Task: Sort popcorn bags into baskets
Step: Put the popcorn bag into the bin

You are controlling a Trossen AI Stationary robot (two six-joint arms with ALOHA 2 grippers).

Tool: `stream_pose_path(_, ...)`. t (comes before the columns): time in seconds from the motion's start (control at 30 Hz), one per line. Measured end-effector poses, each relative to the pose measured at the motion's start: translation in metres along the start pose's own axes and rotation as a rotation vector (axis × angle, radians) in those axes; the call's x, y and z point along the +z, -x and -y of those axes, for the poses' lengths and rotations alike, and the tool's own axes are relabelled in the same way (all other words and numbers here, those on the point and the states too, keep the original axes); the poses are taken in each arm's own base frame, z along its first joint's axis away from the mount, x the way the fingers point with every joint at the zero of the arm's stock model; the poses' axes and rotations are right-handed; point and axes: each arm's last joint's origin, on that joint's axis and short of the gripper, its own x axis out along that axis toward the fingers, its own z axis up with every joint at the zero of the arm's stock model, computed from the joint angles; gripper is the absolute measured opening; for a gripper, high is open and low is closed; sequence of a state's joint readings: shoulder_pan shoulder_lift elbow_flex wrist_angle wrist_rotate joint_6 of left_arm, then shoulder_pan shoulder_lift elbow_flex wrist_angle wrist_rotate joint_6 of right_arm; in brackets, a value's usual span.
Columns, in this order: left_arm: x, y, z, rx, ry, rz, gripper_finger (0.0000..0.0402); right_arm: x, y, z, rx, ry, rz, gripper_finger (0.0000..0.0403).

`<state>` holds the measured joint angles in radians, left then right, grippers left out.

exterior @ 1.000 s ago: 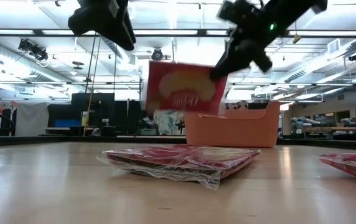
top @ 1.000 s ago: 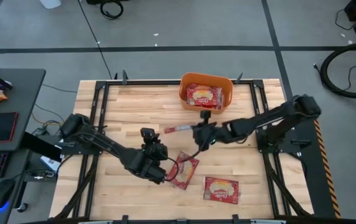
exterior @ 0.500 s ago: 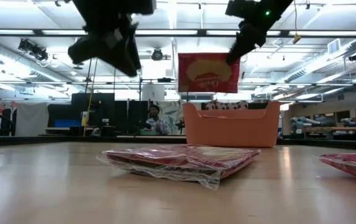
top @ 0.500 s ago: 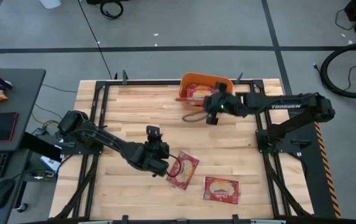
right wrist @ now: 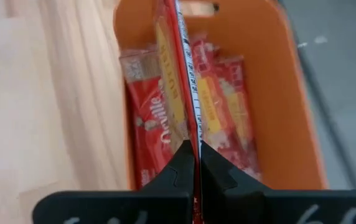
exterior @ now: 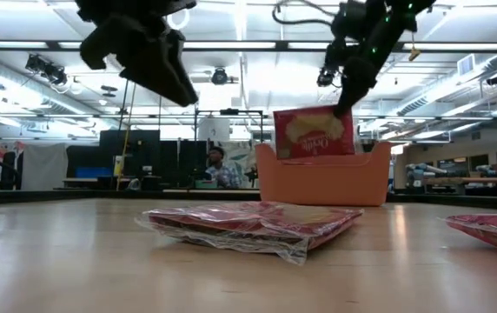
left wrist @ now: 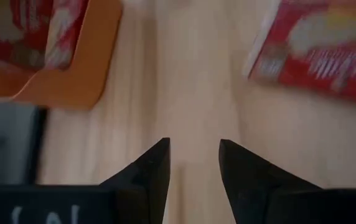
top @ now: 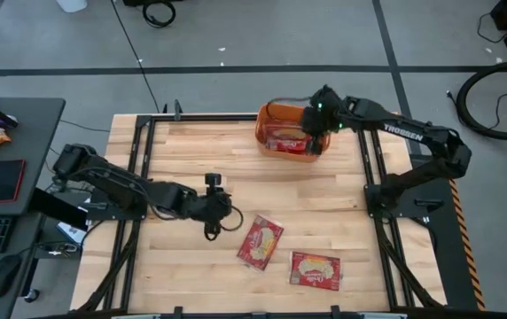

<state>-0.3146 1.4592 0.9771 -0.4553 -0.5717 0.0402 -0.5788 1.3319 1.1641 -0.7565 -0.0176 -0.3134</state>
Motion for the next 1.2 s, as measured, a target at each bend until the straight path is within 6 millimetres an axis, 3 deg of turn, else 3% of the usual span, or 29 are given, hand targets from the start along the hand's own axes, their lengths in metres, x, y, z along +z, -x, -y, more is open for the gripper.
stream_pose_path(0.33, -0.017, 0.007, -0.020, -0.235, 0.058, 0.229, 0.0141, -0.025, -0.043, 0.054, 0.187, -0.126, -0.072, 0.0008)
stream_pose_path(0.47, -0.015, 0.011, -0.026, -0.271, 0.075, 0.271, 0.0141, -0.036, -0.064, 0.066, 0.128, -0.173, -0.174, 0.0020)
stream_pose_path(0.67, -0.014, 0.012, -0.027, -0.269, 0.085, 0.286, 0.0141, -0.044, -0.076, 0.075, -0.016, -0.209, -0.288, 0.0081)
stream_pose_path(0.8, -0.014, 0.012, -0.027, -0.271, 0.090, 0.285, 0.0141, -0.042, -0.070, 0.075, -0.079, -0.228, -0.290, 0.0128)
stream_pose_path(0.93, -0.012, 0.012, -0.027, -0.272, 0.126, 0.298, 0.0141, -0.036, -0.052, 0.069, -0.127, -0.243, -0.245, 0.0163)
stream_pose_path(1.2, -0.007, 0.009, -0.026, -0.280, 0.213, 0.328, 0.0141, -0.015, -0.009, 0.041, -0.112, -0.288, -0.055, 0.0179)
